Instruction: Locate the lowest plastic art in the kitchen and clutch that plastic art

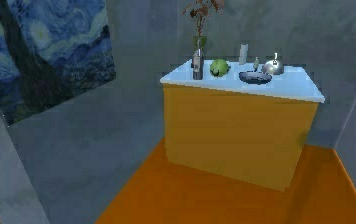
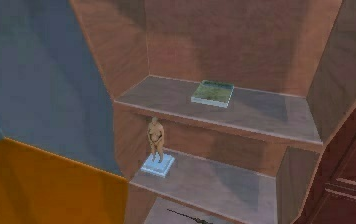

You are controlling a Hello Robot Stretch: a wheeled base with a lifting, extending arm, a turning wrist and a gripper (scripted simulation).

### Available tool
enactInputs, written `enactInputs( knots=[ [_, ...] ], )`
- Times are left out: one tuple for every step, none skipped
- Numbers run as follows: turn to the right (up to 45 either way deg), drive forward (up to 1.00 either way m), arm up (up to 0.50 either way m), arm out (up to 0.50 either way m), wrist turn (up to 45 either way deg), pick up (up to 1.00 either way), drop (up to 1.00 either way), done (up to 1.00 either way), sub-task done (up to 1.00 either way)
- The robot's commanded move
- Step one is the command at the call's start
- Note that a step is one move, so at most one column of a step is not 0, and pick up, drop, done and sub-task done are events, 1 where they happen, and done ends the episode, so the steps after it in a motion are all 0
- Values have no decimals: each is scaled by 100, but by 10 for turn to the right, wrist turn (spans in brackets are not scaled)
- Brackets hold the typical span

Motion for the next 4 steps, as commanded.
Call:
enactInputs(
  knots=[
    [0, 0, 50, 0, 0, 0, 0, 0, 0],
    [0, 0, 14, 0, 0, 0, 0, 0, 0],
    [0, 0, 0, 48, 0, 0, 0, 0, 0],
    [0, 0, 0, 0, 450, 0, 0, 0, 0]
  ],
)
